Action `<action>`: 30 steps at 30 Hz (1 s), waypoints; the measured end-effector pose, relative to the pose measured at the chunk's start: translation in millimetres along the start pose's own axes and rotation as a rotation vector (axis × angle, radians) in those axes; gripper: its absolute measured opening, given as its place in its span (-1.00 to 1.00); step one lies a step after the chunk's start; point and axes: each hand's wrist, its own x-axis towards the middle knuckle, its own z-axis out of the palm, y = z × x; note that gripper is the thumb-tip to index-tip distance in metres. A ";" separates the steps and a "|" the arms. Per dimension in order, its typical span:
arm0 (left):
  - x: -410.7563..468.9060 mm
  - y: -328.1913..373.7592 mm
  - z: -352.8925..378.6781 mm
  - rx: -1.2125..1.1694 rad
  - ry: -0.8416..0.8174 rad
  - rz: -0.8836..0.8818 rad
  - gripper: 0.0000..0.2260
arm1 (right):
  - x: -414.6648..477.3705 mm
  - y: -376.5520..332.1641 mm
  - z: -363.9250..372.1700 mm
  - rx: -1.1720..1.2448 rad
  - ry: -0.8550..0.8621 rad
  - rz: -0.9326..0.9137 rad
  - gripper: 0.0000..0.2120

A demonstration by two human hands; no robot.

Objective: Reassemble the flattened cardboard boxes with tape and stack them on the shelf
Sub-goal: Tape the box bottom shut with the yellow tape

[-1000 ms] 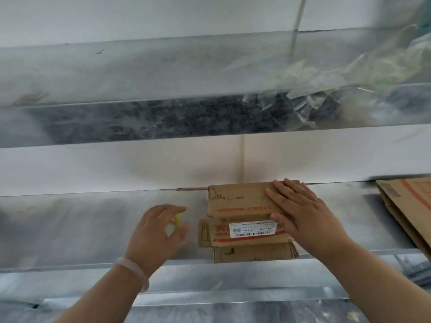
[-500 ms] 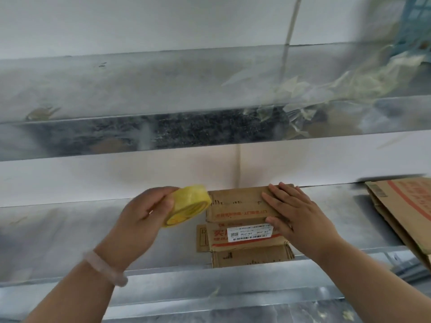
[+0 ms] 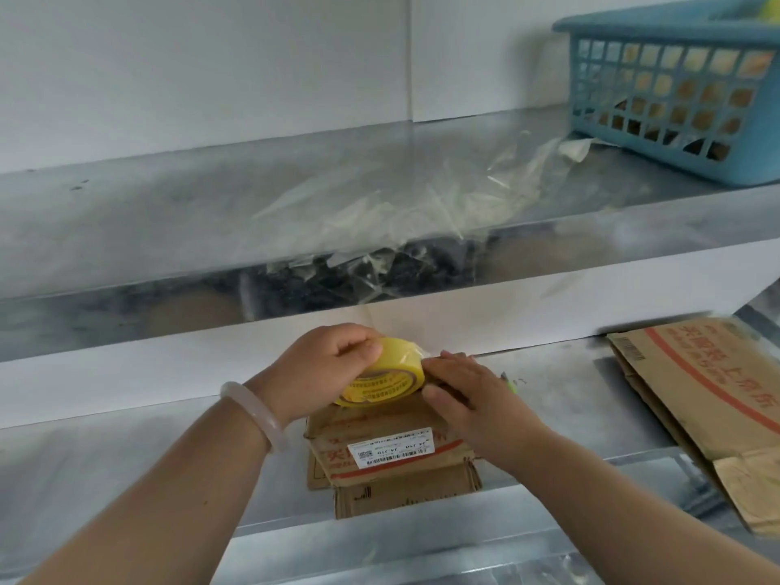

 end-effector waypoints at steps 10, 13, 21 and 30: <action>8.3 14.0 13.4 0.003 0.029 -0.081 -0.87 | 22.2 -32.6 -56.3 0.148 -0.014 0.149 -0.74; 9.9 18.4 19.0 -0.012 0.038 -0.098 -0.89 | 25.1 -31.1 -55.9 0.493 -0.089 0.213 -0.82; 18.2 32.5 26.8 0.072 0.029 -0.125 -0.92 | 23.6 -30.1 -78.4 0.628 0.004 0.068 -0.84; 24.6 28.4 31.3 0.029 0.094 -0.142 -0.55 | 26.6 -7.3 -38.7 1.056 -0.049 0.463 -0.82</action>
